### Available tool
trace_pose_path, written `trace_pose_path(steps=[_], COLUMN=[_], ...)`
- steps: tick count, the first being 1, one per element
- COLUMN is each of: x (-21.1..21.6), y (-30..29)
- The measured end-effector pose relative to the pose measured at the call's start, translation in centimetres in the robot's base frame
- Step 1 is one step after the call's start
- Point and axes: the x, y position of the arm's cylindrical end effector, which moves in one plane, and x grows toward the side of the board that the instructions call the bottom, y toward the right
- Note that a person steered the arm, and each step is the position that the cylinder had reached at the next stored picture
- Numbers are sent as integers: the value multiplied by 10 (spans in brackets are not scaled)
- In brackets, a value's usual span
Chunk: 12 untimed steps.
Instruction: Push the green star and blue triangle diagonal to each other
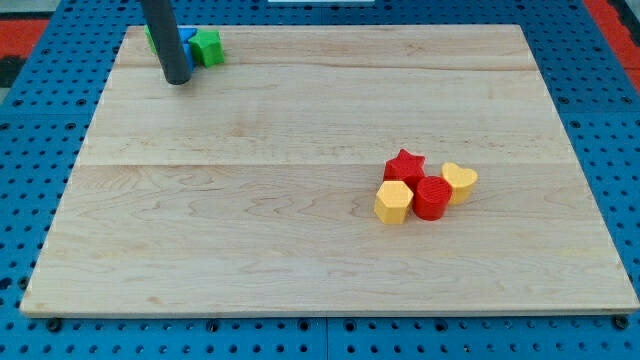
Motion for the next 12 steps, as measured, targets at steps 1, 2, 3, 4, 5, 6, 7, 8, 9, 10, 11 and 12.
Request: trace_pose_path(steps=[1,2,3,4,5,6,7,8,9,10,11,12], x=[1,13,27,43,0,-48,-88,-109,-105,-85,-53,-18], y=[-1,12,12,-30,-92,-101,-103,-87,-31,16,47,61])
